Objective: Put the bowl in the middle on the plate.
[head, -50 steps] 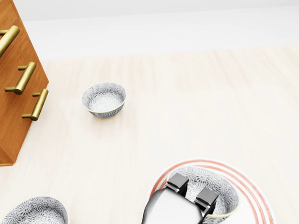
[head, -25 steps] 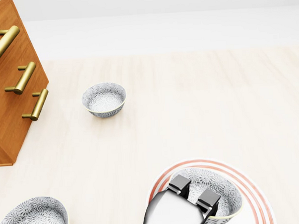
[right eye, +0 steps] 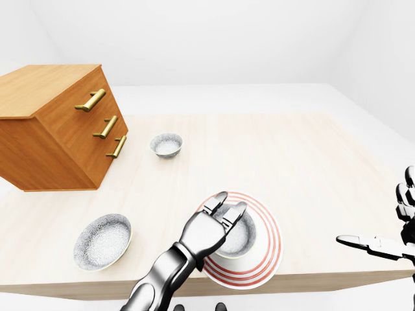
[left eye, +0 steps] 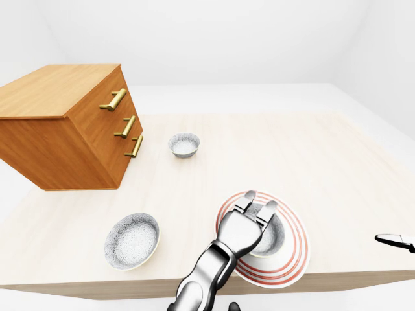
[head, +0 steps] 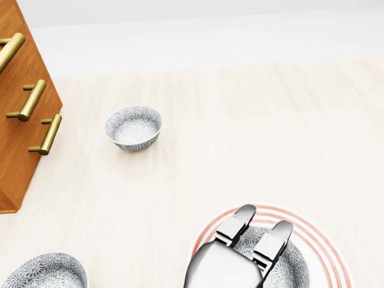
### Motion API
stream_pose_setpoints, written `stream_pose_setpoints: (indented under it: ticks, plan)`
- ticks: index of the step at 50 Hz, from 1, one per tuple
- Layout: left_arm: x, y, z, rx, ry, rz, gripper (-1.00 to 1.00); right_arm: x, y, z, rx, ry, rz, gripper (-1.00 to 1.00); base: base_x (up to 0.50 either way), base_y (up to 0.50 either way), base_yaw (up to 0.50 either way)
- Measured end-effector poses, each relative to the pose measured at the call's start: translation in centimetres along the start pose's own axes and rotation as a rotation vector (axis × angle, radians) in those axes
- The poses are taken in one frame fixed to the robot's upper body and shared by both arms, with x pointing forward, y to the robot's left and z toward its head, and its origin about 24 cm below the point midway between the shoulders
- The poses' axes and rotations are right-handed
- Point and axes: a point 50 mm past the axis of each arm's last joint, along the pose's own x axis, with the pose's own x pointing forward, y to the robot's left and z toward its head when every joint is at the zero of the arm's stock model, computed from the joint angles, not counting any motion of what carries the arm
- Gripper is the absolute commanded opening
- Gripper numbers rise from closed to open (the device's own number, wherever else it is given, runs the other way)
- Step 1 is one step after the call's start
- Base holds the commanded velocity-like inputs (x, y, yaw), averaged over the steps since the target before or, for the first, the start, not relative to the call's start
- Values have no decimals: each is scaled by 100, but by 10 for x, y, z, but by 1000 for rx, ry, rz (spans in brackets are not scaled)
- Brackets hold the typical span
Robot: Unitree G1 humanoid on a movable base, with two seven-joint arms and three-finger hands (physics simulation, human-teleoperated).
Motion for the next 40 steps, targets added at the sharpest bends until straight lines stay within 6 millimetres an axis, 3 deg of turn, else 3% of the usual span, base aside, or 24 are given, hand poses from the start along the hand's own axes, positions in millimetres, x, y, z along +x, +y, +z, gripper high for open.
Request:
stream_pose_setpoints:
  ticks: [40]
  plan:
    - [-1, 11, -14, -43, 32, -23, 100, -1, 2, -2, -1, 12, 8, 100, 0, 0, 0]
